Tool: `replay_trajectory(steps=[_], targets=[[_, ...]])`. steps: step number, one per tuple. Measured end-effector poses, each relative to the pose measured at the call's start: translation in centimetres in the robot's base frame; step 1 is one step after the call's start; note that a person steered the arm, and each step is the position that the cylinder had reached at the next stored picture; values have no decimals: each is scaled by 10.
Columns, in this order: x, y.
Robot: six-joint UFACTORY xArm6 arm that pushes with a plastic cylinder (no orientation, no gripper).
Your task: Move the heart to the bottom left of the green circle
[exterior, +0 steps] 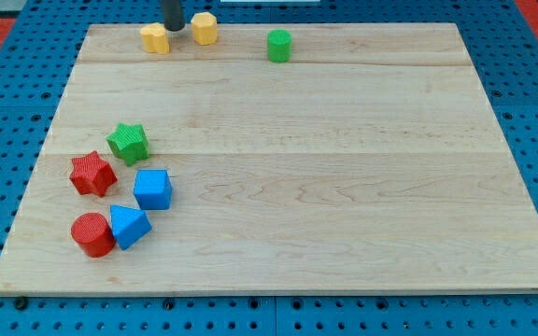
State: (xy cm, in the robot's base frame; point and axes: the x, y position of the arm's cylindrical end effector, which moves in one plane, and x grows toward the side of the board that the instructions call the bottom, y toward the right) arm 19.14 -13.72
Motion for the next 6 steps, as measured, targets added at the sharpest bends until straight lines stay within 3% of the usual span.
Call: replay_trajectory(steps=[1,2,3,4,5,6], targets=[[10,60],[63,107],[107,95],[110,6],[86,-89],[32,-91]])
